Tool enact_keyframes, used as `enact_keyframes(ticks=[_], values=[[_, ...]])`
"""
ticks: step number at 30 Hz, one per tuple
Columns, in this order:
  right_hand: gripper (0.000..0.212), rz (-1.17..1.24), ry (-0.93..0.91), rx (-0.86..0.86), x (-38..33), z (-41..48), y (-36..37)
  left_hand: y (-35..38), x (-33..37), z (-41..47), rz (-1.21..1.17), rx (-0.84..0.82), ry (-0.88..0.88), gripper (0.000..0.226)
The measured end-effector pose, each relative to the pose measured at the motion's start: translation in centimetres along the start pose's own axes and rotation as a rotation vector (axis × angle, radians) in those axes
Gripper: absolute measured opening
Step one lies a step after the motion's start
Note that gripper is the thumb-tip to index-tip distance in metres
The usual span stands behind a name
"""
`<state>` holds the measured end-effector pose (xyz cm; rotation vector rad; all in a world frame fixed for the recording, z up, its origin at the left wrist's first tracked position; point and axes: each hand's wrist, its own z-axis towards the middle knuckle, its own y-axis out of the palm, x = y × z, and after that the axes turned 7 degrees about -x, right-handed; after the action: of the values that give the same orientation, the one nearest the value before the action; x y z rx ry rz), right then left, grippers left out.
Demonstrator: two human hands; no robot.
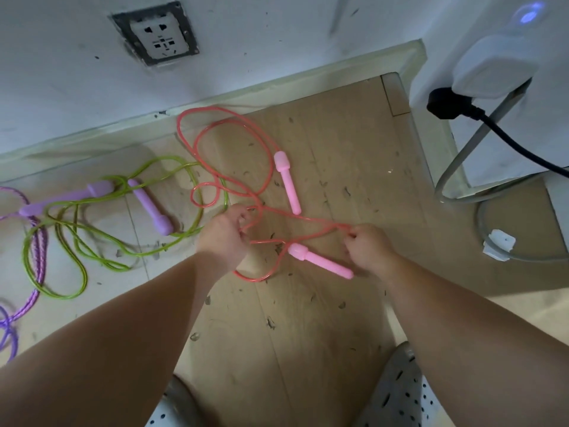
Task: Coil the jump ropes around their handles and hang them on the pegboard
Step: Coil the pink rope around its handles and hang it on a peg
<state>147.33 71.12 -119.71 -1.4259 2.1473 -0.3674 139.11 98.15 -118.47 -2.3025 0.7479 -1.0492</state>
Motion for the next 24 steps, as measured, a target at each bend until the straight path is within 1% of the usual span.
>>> enact_keyframes(ticks=[3,6,7,8,9,10,11,12,14,15,16,17,19,20,21,22,23,24], values=[[0.028,0.097,0.155,0.207,0.3,0.7,-0.9,-0.9,-0.7,0.4,0.007,0.055,-0.042,0.028],[0.034,0.191,0.293,0.339,0.8,0.8,-1.6,-1.9,-0.7,0.8,-0.029,0.086,-0.122,0.015],[0.038,0.208,0.336,0.362,0.8,0.7,-1.6,-2.1,-0.5,0.9,-0.094,0.100,-0.149,0.012],[0.043,0.182,0.369,0.386,0.5,0.3,-1.6,-2.2,-0.4,1.1,-0.219,0.110,-0.190,0.013],[0.048,0.104,0.364,0.420,0.0,-0.1,-1.4,-2.3,-0.1,1.1,-0.387,0.111,-0.229,0.018],[0.053,0.008,0.294,0.471,-0.8,-0.5,-1.0,-2.3,0.3,1.2,-0.561,0.103,-0.258,0.022],[0.054,-0.086,0.150,0.533,-1.7,-1.0,-0.5,-2.4,0.9,1.2,-0.708,0.080,-0.273,0.025],[0.052,-0.167,-0.041,0.582,-2.7,-1.5,0.1,-2.6,1.6,1.3,-0.827,0.050,-0.280,0.026],[0.049,-0.297,-0.415,0.590,-4.9,-2.4,1.7,-3.2,3.2,1.5,-1.045,-0.013,-0.315,0.021],[0.050,-0.340,-0.547,0.573,-5.8,-2.7,2.5,-3.7,4.0,1.6,-1.160,-0.051,-0.352,0.022],[0.051,-0.365,-0.630,0.569,-6.5,-2.9,3.3,-4.2,4.7,1.8,-1.272,-0.092,-0.391,0.025],[0.055,-0.373,-0.657,0.583,-7.1,-3.1,3.9,-4.7,5.4,2.0,-1.380,-0.131,-0.420,0.029],[0.062,-0.338,-0.611,0.631,-7.8,-3.4,4.7,-5.8,6.7,2.4,-1.551,-0.180,-0.452,0.032],[0.061,-0.319,-0.607,0.641,-7.8,-3.4,5.1,-6.4,7.3,2.6,-1.619,-0.188,-0.453,0.032],[0.057,-0.337,-0.639,0.616,-7.5,-3.5,5.3,-6.9,7.9,2.6,-1.687,-0.188,-0.446,0.031],[0.054,-0.382,-0.702,0.549,-7.3,-3.6,5.4,-7.5,8.5,2.6,-1.756,-0.184,-0.432,0.031],[0.051,-0.416,-0.758,0.430,-7.1,-3.8,5.4,-8.0,9.2,2.6,-1.828,-0.189,-0.411,0.034],[0.052,-0.402,-0.765,0.266,-7.1,-4.2,5.3,-8.5,9.8,2.6,-1.891,-0.204,-0.386,0.037]])
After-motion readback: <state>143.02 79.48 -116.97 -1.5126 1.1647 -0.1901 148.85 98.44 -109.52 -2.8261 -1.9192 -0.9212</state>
